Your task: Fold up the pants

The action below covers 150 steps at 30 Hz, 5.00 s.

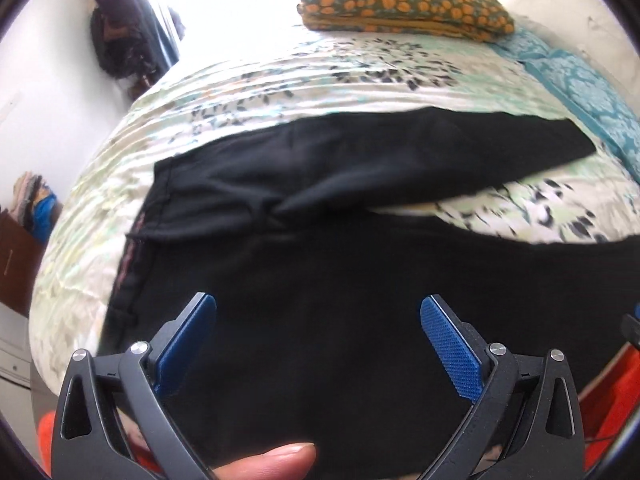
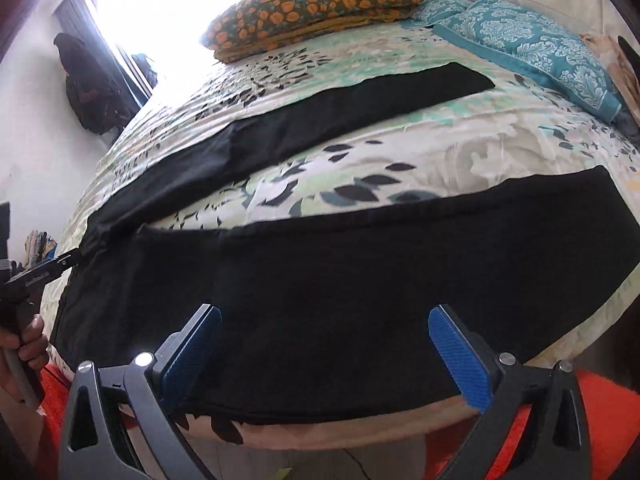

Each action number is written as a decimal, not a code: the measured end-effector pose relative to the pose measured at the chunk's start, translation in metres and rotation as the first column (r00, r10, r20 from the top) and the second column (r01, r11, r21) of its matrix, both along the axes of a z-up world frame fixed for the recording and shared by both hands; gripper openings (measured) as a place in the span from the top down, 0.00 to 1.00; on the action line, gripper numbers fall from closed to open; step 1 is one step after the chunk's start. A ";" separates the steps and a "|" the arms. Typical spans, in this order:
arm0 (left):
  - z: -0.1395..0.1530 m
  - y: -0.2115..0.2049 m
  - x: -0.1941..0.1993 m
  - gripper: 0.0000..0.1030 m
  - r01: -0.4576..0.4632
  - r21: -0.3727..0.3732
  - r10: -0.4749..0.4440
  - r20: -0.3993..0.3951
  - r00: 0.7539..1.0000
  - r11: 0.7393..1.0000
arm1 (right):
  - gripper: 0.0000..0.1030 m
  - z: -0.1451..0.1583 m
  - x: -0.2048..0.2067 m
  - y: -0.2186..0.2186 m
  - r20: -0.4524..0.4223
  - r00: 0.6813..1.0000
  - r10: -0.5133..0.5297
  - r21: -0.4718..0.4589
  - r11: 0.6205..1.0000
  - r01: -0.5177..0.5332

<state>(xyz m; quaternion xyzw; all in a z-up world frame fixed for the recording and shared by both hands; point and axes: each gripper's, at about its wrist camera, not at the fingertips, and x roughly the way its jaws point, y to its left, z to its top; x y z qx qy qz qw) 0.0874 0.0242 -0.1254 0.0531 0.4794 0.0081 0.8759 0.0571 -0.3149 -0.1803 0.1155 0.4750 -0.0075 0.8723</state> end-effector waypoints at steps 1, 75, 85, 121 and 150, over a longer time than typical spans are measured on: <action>-0.007 -0.008 -0.010 0.01 0.010 -0.006 -0.010 -0.010 1.000 1.000 | 0.01 -0.004 0.001 0.006 -0.007 1.000 0.025 -0.022 0.999 -0.025; -0.076 -0.028 -0.034 0.00 0.030 -0.017 -0.031 -0.088 0.996 0.999 | 0.00 -0.060 0.004 0.038 -0.145 0.977 0.159 -0.170 0.968 -0.183; -0.077 -0.028 -0.032 0.00 0.034 -0.019 -0.036 -0.081 0.996 0.999 | 0.00 -0.060 0.004 0.037 -0.144 0.977 0.160 -0.170 0.968 -0.184; -0.094 0.017 0.249 0.00 -0.127 -0.060 0.118 -0.137 0.984 0.990 | 0.00 0.037 0.314 -0.234 -0.027 0.995 -0.101 -0.146 0.985 0.096; -0.067 0.000 0.223 0.01 -0.110 0.051 0.111 -0.012 0.994 0.993 | 0.94 0.105 0.225 -0.191 0.229 0.973 -0.027 0.018 1.000 0.024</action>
